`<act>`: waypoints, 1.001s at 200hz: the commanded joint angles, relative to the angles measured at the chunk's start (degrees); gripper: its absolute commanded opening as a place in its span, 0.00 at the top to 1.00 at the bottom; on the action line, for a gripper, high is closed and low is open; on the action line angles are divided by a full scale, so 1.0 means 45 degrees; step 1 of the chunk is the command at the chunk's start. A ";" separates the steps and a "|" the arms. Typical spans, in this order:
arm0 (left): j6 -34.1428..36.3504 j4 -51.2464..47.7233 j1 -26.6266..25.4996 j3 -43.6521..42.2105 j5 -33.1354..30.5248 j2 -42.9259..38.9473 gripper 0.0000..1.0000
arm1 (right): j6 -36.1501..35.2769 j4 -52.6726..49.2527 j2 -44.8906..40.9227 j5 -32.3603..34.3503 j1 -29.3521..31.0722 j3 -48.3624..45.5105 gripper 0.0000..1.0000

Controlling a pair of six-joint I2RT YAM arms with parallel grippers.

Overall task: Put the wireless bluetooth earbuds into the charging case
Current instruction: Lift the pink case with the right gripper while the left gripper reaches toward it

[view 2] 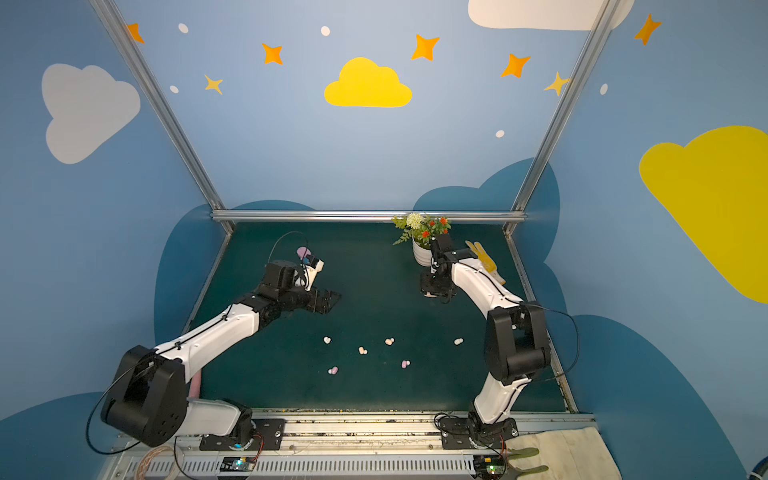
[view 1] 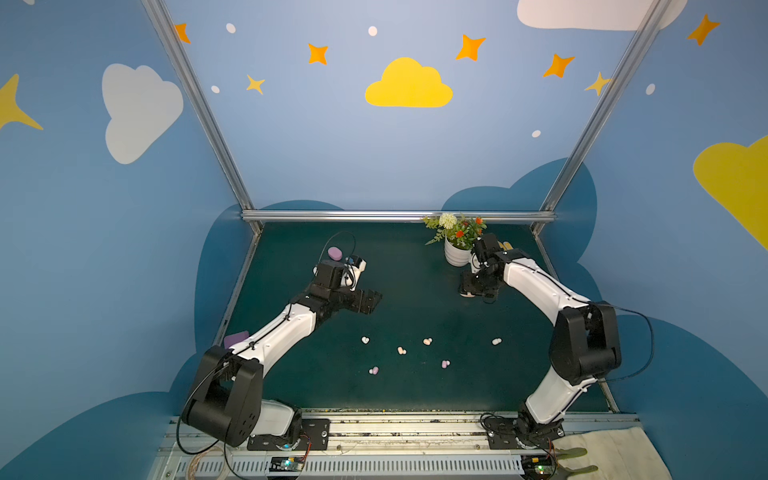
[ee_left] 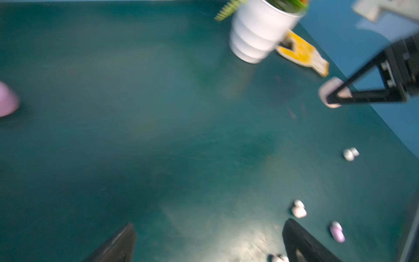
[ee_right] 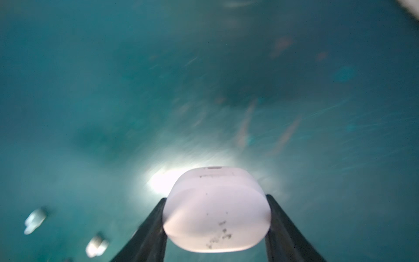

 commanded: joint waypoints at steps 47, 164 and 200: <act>0.2839 0.2353 -0.1474 -0.0711 0.1683 -0.0040 0.00 | 0.0802 -0.1883 -0.1352 -0.2071 0.2458 0.0758 0.55; 0.5034 0.3685 -0.2861 0.0052 0.2549 0.0660 0.06 | 0.1362 -0.2374 -0.1528 -0.4075 0.3830 0.2056 0.57; 0.5206 0.3675 -0.3068 0.0328 0.2809 0.0968 0.10 | 0.1528 -0.2278 -0.1558 -0.4366 0.3967 0.2185 0.57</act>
